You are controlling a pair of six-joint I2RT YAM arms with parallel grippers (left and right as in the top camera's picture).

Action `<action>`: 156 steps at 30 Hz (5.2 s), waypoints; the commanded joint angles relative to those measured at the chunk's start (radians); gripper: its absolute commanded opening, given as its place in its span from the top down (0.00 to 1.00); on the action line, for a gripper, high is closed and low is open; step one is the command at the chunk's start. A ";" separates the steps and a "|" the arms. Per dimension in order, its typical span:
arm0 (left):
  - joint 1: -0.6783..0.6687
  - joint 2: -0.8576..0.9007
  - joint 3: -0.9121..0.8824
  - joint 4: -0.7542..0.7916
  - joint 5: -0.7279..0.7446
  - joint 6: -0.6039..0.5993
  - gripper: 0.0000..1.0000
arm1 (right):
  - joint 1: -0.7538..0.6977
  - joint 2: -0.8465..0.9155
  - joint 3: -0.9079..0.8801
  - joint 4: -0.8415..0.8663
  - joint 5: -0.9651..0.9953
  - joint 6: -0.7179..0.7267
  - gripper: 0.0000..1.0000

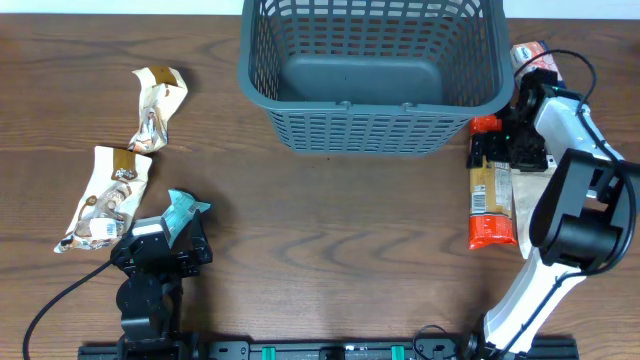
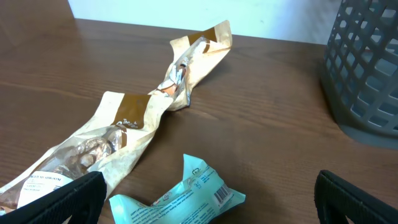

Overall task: Pack container
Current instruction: 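Reach right gripper to the red-capped spaghetti package and grasp it, then lift the spaghetti package with right gripper and drop it into basket, then move right gripper to the tissue multipack and grasp it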

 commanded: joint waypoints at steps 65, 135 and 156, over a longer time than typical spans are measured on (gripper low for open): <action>0.005 0.000 -0.016 0.012 -0.014 -0.005 0.01 | 0.235 -0.735 0.313 0.337 -0.543 -0.682 0.99; 0.005 0.000 -0.016 -0.006 -0.014 -0.005 0.02 | 0.058 -0.200 0.900 -0.172 -0.277 -0.188 0.23; 0.005 0.000 -0.016 -0.006 -0.014 -0.039 0.01 | -0.188 0.088 0.900 -0.276 -0.056 -0.380 0.14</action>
